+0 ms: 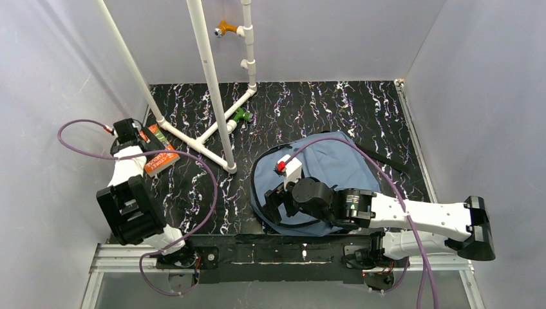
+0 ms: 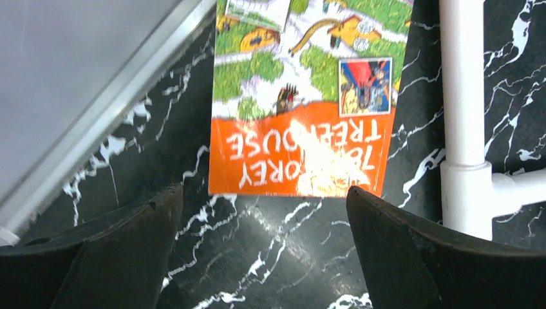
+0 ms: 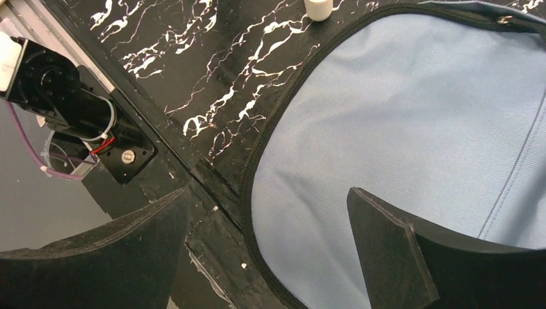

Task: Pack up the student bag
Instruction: Pick up the book from the center of the board.

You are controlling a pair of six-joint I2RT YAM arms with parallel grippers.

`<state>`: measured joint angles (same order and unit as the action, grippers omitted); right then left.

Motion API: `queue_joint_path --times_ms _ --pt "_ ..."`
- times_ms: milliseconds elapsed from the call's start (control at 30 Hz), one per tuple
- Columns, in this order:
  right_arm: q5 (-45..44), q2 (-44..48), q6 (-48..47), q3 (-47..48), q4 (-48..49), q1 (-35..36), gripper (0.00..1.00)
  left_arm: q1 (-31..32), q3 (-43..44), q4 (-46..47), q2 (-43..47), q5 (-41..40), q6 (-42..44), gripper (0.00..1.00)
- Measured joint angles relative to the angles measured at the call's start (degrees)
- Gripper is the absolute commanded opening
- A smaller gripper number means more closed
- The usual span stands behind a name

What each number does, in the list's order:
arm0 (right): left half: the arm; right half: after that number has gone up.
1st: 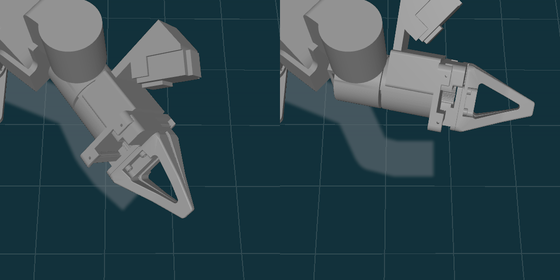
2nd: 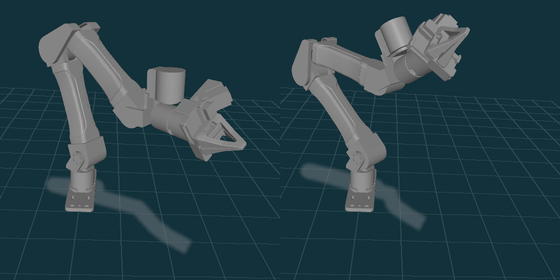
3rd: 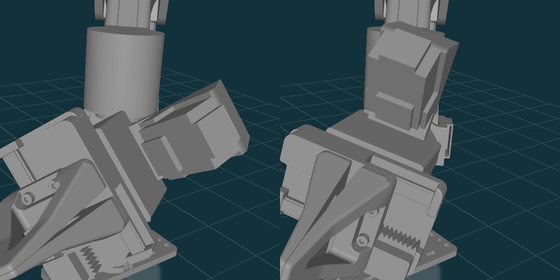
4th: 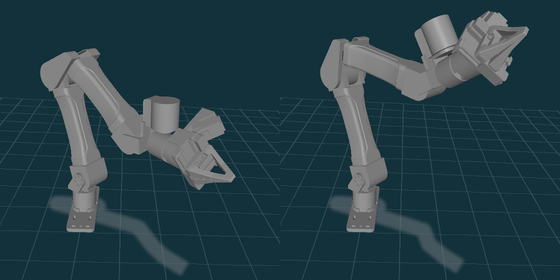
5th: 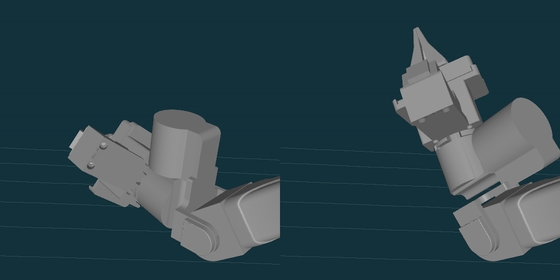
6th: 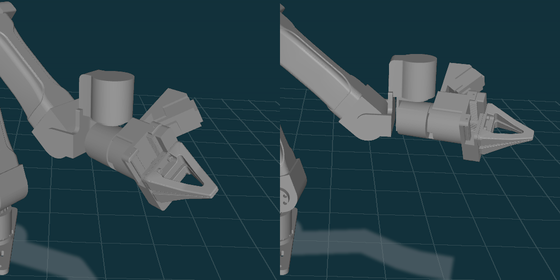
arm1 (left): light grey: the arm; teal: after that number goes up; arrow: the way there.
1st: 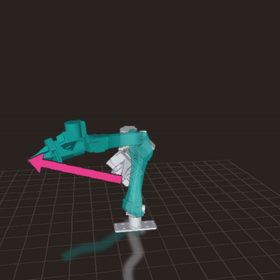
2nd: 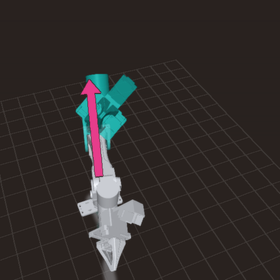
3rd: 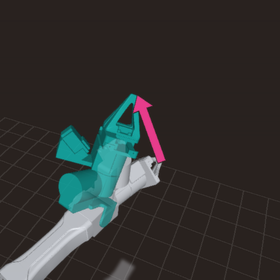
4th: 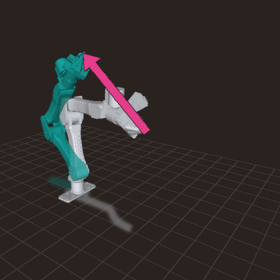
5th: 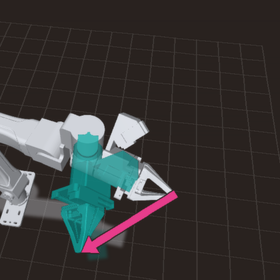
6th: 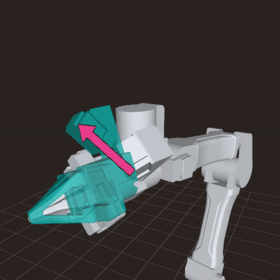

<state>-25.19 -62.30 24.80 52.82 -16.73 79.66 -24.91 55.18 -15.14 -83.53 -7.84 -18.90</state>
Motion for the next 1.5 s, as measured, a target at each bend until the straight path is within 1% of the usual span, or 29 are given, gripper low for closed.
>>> queue_joint_path --times_ms 100,233,400,533,567,667,767,867,933,1100,1167,1233,1500 --pt "0.96 -1.6 0.79 0.52 -0.81 -0.04 0.98 -0.55 3.67 -0.48 -3.32 0.13 3.82 0.98" --pt "1.79 -4.09 0.92 3.65 -3.37 -0.04 0.98 -0.66 2.82 -0.02 -5.22 1.62 5.86 0.98" --pt "1.57 -4.37 0.66 6.12 -4.31 -0.04 0.98 -0.96 2.73 -1.01 -7.8 2.51 6.49 0.98" --pt "1.38 -4.37 0.72 6.45 -4.44 -0.04 0.98 -1.25 2.73 -2.03 -8.76 1.05 5.9 0.98" --pt "1.38 -4.37 0.76 6.45 -4.48 -0.04 0.98 -1.51 2.73 -1.95 -8.96 1.03 5.53 0.97" --pt "1.38 -4.37 0.79 6.45 -4.52 -0.04 0.98 -2.89 2.75 -1.42 -10.43 3.13 4.07 0.84" --pt "1.36 -4.37 0.79 6.45 -4.52 -0.04 0.98 -4.79 3.26 -0.94 -12.04 9.07 2.82 0.77" --pt "1.36 -4.37 0.81 6.4 -4.48 -0.04 0.98 -5.18 3.26 -0.5 -12.04 11.78 2.21 0.68" --pt "1.38 -4.37 0.83 6.32 -4.35 -0.04 0.98 -5.18 3.21 -0.37 -12.0 13.14 1.7 0.55" --pt "1.6 -5.09 0.9 6.32 -3.67 -0.04 0.98 -5.18 1.51 1.05 -10.23 15.47 0.02 0.34" --pt "1.77 -5.88 0.9 6.32 -3.34 -0.04 0.98 -5.18 1.42 1.62 -9.86 16.39 -0.42 0.3" --pt "1.92 -6.6 0.9 6.32 -3.1 -0.04 0.98 -5.18 1.42 2.05 -9.68 17.22 -0.76 0.3" --pt "2.58 -7.85 0.92 6.32 -2.67 -0.04 0.98 -5.14 -0.02 5.44 -7.13 19.37 -2.32 0.31"
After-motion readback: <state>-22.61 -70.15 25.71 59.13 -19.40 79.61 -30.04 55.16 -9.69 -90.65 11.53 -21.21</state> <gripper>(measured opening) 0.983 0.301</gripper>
